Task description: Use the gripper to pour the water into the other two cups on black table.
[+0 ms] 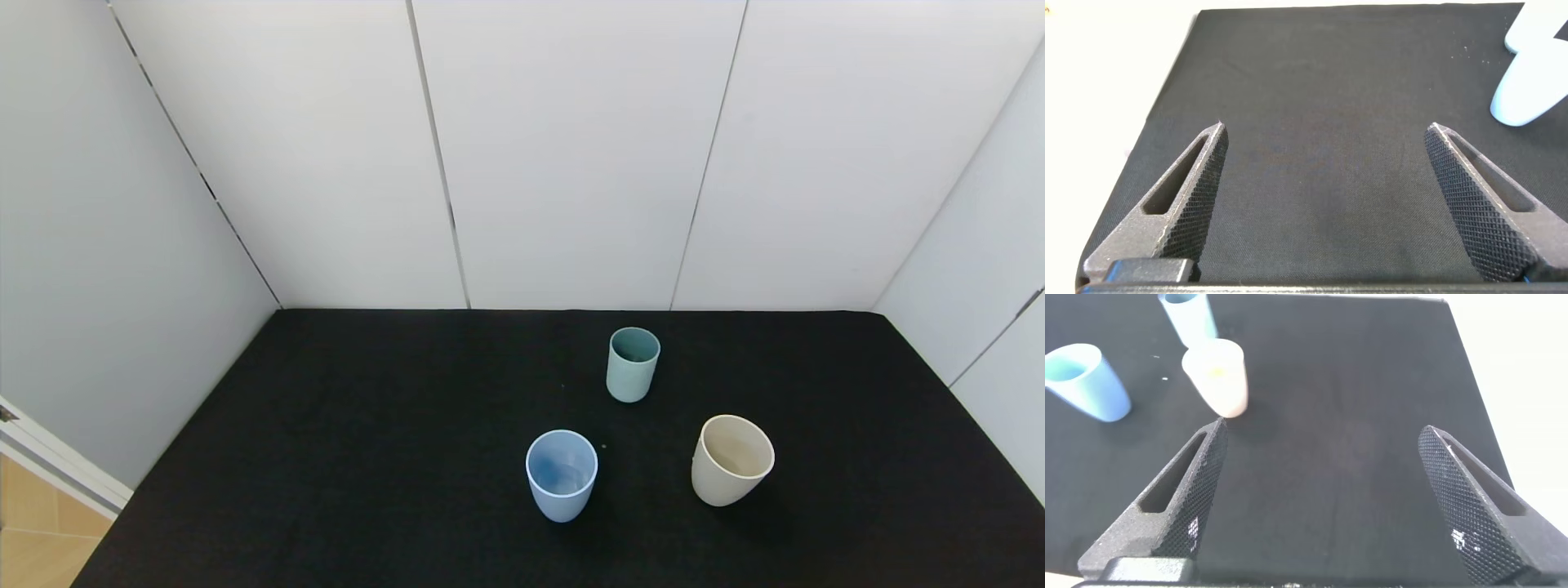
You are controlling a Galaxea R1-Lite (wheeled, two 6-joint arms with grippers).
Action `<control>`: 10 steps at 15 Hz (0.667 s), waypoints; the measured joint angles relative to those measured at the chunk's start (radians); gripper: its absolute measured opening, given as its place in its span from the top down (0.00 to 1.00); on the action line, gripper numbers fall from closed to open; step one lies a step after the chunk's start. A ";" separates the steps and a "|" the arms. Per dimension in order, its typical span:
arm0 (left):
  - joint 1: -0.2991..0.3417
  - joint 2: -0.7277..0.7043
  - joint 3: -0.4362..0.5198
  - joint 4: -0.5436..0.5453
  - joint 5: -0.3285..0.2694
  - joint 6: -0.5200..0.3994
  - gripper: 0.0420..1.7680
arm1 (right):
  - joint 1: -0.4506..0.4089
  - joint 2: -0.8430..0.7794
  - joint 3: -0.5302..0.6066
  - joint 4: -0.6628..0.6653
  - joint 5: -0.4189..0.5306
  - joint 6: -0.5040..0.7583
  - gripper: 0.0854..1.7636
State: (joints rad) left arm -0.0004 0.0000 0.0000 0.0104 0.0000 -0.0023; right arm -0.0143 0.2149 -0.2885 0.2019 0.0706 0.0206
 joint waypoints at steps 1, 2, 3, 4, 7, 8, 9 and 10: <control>0.000 0.000 0.000 0.000 0.000 0.000 0.03 | 0.010 -0.044 0.018 0.002 0.000 -0.016 0.04; 0.000 0.000 0.000 0.000 0.000 0.000 0.03 | 0.014 -0.091 0.044 -0.002 -0.002 -0.039 0.04; 0.000 0.000 0.000 0.000 0.000 0.000 0.03 | 0.015 -0.132 0.080 -0.016 -0.024 -0.067 0.04; 0.000 0.000 0.000 0.000 0.000 0.000 0.03 | 0.016 -0.162 0.113 -0.063 -0.060 -0.076 0.04; 0.000 0.000 0.000 0.000 0.000 0.000 0.03 | 0.017 -0.203 0.238 -0.220 -0.062 -0.081 0.04; 0.000 0.000 0.000 0.000 0.000 0.000 0.03 | 0.017 -0.208 0.263 -0.213 -0.056 -0.061 0.04; 0.000 0.000 0.000 0.000 0.000 0.001 0.03 | 0.017 -0.211 0.275 -0.194 -0.053 -0.043 0.04; 0.000 0.000 0.000 0.000 0.000 0.001 0.03 | 0.019 -0.213 0.279 -0.195 -0.053 -0.037 0.04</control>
